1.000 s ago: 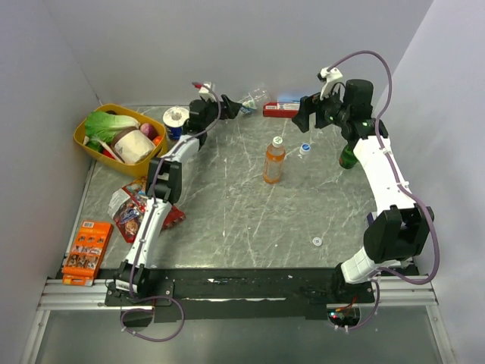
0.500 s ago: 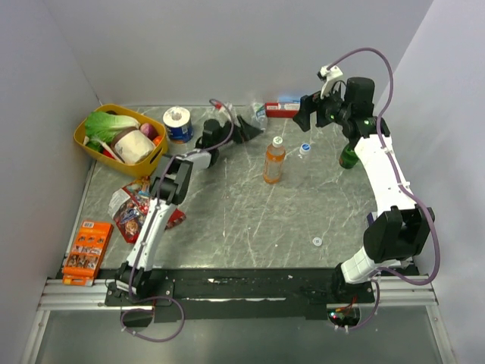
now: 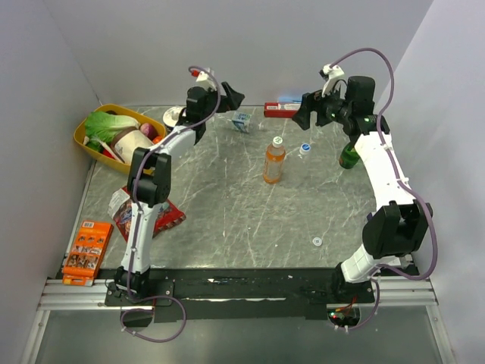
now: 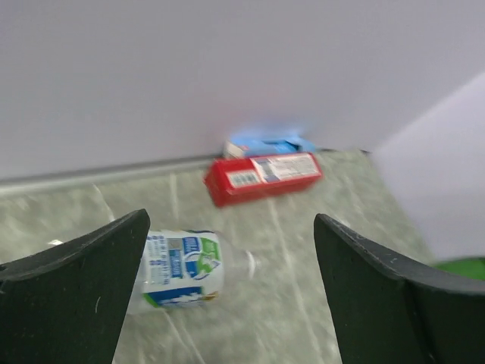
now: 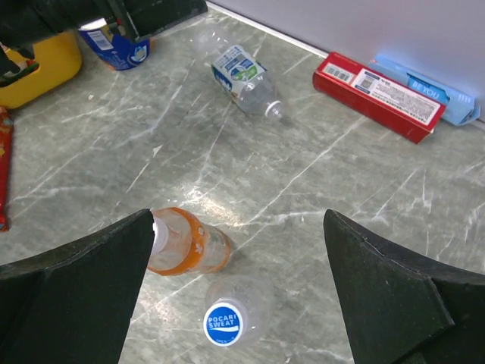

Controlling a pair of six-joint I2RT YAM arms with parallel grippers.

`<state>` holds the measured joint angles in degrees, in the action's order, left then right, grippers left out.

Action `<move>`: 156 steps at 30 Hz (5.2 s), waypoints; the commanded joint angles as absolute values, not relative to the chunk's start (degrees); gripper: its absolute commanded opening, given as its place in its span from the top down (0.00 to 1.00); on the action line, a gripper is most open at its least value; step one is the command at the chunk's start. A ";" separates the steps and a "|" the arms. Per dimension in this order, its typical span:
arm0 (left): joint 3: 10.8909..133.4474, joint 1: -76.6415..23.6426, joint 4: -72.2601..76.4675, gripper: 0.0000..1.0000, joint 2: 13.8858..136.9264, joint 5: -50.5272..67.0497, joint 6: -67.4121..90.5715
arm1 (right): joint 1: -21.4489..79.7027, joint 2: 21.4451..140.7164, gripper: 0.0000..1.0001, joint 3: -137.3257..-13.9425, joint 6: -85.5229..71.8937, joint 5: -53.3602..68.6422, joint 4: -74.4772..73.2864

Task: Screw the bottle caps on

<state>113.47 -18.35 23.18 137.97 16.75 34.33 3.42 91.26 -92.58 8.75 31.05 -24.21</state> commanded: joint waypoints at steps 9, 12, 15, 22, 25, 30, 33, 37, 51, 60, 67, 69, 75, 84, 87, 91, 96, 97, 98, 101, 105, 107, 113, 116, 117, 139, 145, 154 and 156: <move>143.71 -21.36 11.76 0.04 156.88 8.53 -1.95 | 0.88 87.98 0.01 -89.31 4.83 31.99 -19.86; 147.46 -19.43 10.91 0.04 160.38 9.84 5.52 | 0.27 87.28 0.01 -88.25 5.01 31.90 -20.21; 147.84 -18.90 10.02 0.04 161.37 11.41 6.95 | 0.35 86.66 0.01 -87.45 5.10 31.82 -20.39; 147.92 -19.07 4.32 0.04 161.46 16.52 4.31 | -1.41 87.62 0.01 -86.66 4.66 31.99 -20.21; 141.55 -19.07 -6.74 0.03 157.34 20.63 3.69 | -1.41 88.59 0.01 -88.15 4.74 32.78 -21.44; 110.98 -18.64 -8.91 0.03 133.55 29.50 3.26 | -1.41 88.60 0.01 -90.35 4.05 33.13 -21.80; 90.22 -18.46 -2.22 0.01 117.20 31.03 1.23 | -1.32 88.16 0.01 -91.14 2.90 34.36 -21.62; 85.68 -17.67 -6.12 0.01 107.94 27.43 2.55 | -0.97 87.63 0.01 -92.37 2.37 35.42 -21.80; 86.67 -23.98 -33.84 0.04 101.25 27.78 -24.62 | -1.05 81.92 0.01 -91.32 7.47 35.59 -24.61; 92.65 -27.33 -35.16 0.04 111.09 19.96 -25.74 | -1.05 77.44 0.01 -88.07 6.06 35.95 -23.99; 88.42 -27.33 -37.09 0.04 112.76 20.56 -28.31 | -1.05 75.15 0.01 -87.10 6.42 35.68 -24.61; 87.37 -27.42 -36.13 0.04 113.11 20.74 -26.99 | -1.05 74.80 0.01 -86.92 6.42 35.77 -24.78; 88.51 -27.34 -36.40 0.02 118.39 21.44 -26.10 | -1.05 75.50 0.01 -87.63 5.63 37.18 -24.87; 77.19 -25.15 -27.87 0.39 108.56 29.34 -20.76 | -0.27 76.46 0.01 -89.38 4.40 40.86 -26.19; 69.47 -22.60 -20.50 0.40 96.98 32.60 -16.55 | 3.93 77.25 0.01 -90.96 5.53 44.64 -27.50; 61.71 -21.62 -10.74 0.39 78.54 35.50 -13.01 | 9.31 80.24 0.01 -96.66 3.80 47.98 -28.83; 53.88 -23.63 5.25 0.35 66.45 36.04 -7.65 | 12.56 85.25 0.01 -97.82 -10.61 52.11 -22.43; 53.96 -24.08 5.80 0.35 65.66 35.25 -7.12 | 13.79 85.78 0.01 -98.00 -14.20 52.73 -19.89; 54.40 -24.34 6.24 0.35 65.65 35.16 -6.25 | 14.58 86.74 0.01 -98.61 -14.85 52.91 -19.60; 54.93 -24.87 8.96 0.34 65.57 35.86 -2.91 | 17.92 87.80 0.01 -99.93 -15.29 53.00 -18.20; 56.69 -25.49 8.53 0.34 66.53 36.56 -1.15 | 20.47 88.42 0.01 -99.67 -18.10 54.66 -14.33; 57.30 -25.58 9.05 0.34 66.71 36.30 -0.44 | 21.62 88.42 0.01 -99.41 -18.63 55.89 -12.58; 58.45 -25.93 11.07 0.34 67.41 37.70 3.69 | 22.94 88.06 0.01 -97.47 -19.34 55.90 -11.25; 58.62 -26.10 12.04 0.34 67.67 38.76 4.04 | 23.29 89.46 0.03 -98.52 -19.42 53.27 -12.30; 58.80 -26.19 12.13 0.34 67.76 39.28 3.96 | 23.29 89.82 0.04 -98.79 -19.68 52.83 -11.96; 61.08 -28.65 14.33 0.03 76.37 40.87 1.14 | 25.84 92.99 1.00 -104.15 -17.58 55.81 -9.23; 62.66 -28.83 13.01 0.05 78.40 42.54 0.62 | 25.93 92.38 1.00 -104.24 -16.26 55.81 -9.67; 61.79 -28.65 9.15 0.10 76.73 41.40 -2.72 | 25.75 91.50 1.00 -105.55 -10.64 52.21 -12.66; 62.05 -28.65 7.92 0.11 76.64 41.05 -3.16 | 25.66 91.58 1.00 -106.26 -9.85 52.03 -12.83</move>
<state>60.25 -28.69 10.24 77.97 40.71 -0.27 25.52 94.19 -102.10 -12.71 53.04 -13.82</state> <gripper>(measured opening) 0.903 0.422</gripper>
